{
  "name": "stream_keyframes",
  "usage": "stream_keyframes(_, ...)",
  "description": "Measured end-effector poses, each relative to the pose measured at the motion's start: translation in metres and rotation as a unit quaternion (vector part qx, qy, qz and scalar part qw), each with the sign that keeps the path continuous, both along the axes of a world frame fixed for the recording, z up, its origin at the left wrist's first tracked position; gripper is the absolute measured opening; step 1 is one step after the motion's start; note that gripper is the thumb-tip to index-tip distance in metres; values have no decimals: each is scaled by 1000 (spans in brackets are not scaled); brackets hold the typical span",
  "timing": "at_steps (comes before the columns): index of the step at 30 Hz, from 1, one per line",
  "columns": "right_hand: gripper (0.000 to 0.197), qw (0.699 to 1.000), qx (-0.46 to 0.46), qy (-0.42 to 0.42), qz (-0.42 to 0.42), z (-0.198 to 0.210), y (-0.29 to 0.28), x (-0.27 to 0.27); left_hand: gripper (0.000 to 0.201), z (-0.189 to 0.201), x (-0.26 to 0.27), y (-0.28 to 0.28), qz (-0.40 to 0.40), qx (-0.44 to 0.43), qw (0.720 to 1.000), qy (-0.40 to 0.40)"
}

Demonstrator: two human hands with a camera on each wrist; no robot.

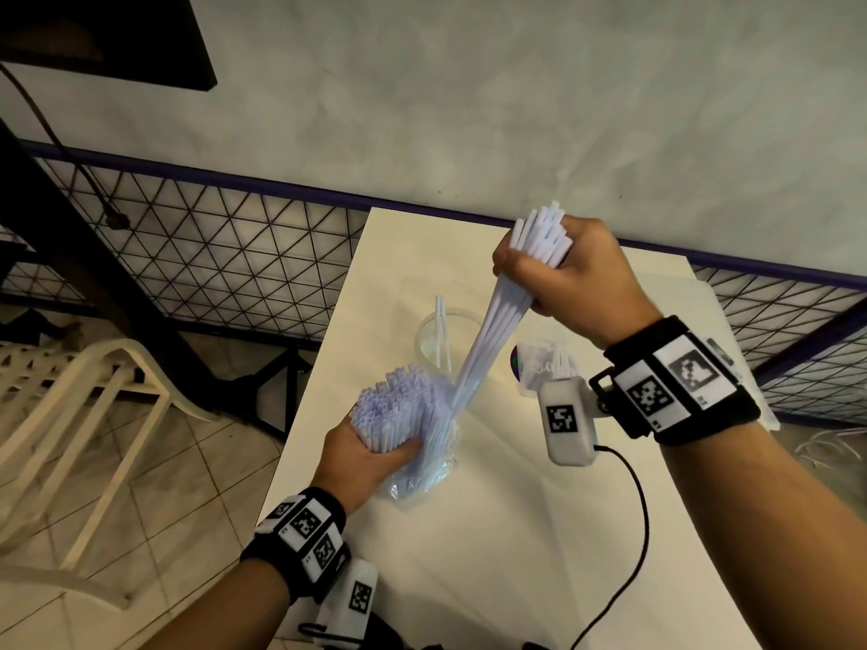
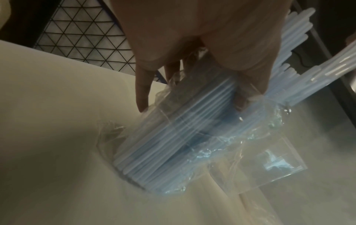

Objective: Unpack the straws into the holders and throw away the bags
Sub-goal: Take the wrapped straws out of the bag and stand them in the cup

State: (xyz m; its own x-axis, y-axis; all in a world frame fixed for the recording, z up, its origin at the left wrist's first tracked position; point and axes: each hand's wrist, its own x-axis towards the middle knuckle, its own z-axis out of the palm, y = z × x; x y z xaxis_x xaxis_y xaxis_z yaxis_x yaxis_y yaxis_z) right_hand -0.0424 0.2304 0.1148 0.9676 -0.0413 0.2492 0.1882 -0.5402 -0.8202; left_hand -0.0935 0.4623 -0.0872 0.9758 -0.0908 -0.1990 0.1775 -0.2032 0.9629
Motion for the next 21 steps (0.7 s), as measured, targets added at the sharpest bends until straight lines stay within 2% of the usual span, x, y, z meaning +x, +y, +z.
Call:
stream_keyframes(3, 16, 1000, 14, -9, 6, 12, -4, 5, 55, -1, 0, 1, 2, 1, 1000, 2)
stream_keyframes(7, 20, 997, 46, -65, -11, 33, -12, 20, 54, -1, 0, 2, 6, -2, 1000, 6)
stream_keyframes(11, 27, 997, -5, -79, -23, 25, -12, 50, 52, -1, 1, 2, 2, -2, 1000, 6)
stream_keyframes(16, 23, 991, -128, 14, -26, -22, 1, 72, 58, -1, 1, 1, 8, 4, 1000, 14)
stream_keyframes(19, 24, 977, -178, 111, 27, -52, 7, 76, 57, -1, 1, 1, 11, 1, 1000, 18)
stream_keyframes(21, 32, 964, -170, 194, 63, -68, 8, 77, 56, 0, 1, 0, 13, 0, 1000, 18)
